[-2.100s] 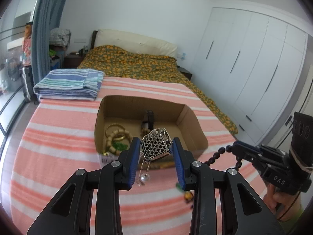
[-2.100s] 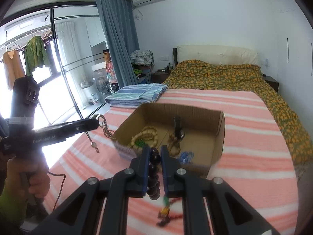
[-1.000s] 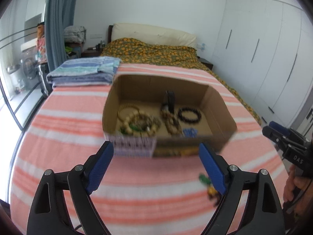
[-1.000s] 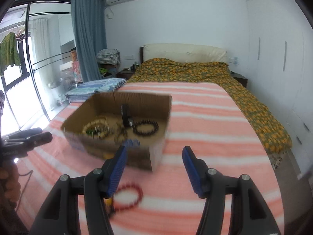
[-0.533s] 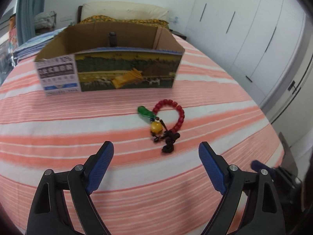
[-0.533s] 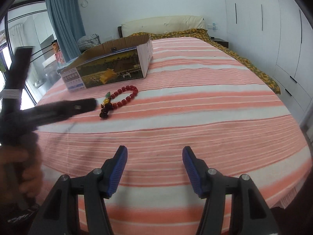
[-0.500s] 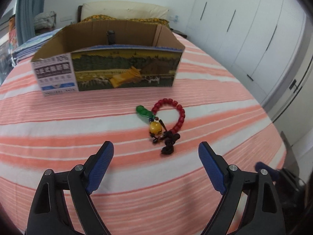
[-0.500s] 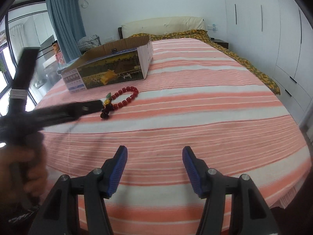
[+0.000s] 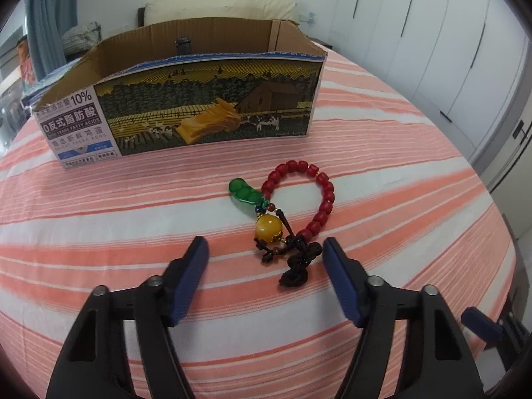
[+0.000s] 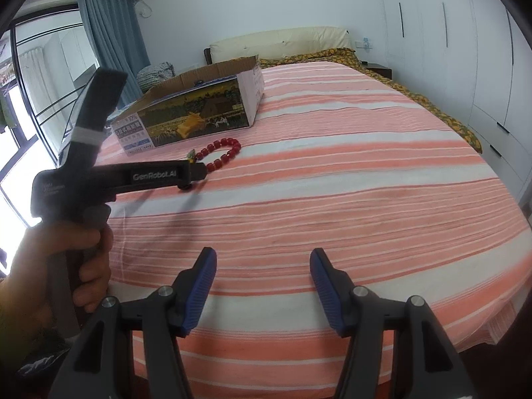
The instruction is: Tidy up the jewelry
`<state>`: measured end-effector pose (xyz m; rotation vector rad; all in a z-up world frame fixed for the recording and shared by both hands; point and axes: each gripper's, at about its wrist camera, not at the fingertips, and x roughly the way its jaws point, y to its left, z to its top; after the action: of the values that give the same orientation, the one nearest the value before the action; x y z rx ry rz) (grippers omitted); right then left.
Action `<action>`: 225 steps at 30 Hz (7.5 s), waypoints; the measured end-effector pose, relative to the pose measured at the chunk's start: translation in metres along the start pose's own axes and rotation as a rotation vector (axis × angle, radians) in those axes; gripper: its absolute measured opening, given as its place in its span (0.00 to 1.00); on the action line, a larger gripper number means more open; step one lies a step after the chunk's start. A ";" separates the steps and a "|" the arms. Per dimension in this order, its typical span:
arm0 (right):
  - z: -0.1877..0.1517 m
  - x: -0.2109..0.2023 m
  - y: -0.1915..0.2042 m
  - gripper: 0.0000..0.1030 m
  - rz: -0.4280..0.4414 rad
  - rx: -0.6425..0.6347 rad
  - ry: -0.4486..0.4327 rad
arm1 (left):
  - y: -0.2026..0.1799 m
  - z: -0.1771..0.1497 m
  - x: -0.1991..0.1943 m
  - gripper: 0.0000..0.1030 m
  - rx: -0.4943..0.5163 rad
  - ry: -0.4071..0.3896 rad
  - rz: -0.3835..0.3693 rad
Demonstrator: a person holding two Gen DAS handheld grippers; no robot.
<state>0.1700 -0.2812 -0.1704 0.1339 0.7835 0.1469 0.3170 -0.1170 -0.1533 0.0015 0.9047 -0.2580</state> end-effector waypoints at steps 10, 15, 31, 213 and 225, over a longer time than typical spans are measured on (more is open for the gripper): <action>-0.004 0.002 0.006 0.58 0.011 -0.016 0.010 | 0.018 -0.011 -0.026 0.11 -0.002 -0.038 -0.068; -0.005 0.001 0.011 0.58 0.016 -0.030 0.013 | 0.047 -0.020 -0.046 0.11 -0.021 -0.045 -0.017; -0.007 0.005 0.042 0.58 0.038 -0.097 0.044 | 0.108 -0.066 -0.081 0.56 -0.038 -0.008 -0.086; 0.255 0.062 0.103 0.80 -0.009 -0.206 -0.095 | 0.130 0.135 -0.112 1.00 -0.139 -0.238 0.349; 0.260 0.042 0.113 0.84 0.012 -0.176 -0.056 | 0.129 0.139 -0.133 1.00 -0.151 -0.223 0.299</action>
<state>0.3743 -0.1796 0.0027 -0.0235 0.7104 0.2212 0.3755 0.0223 0.0224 -0.0310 0.6892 0.0878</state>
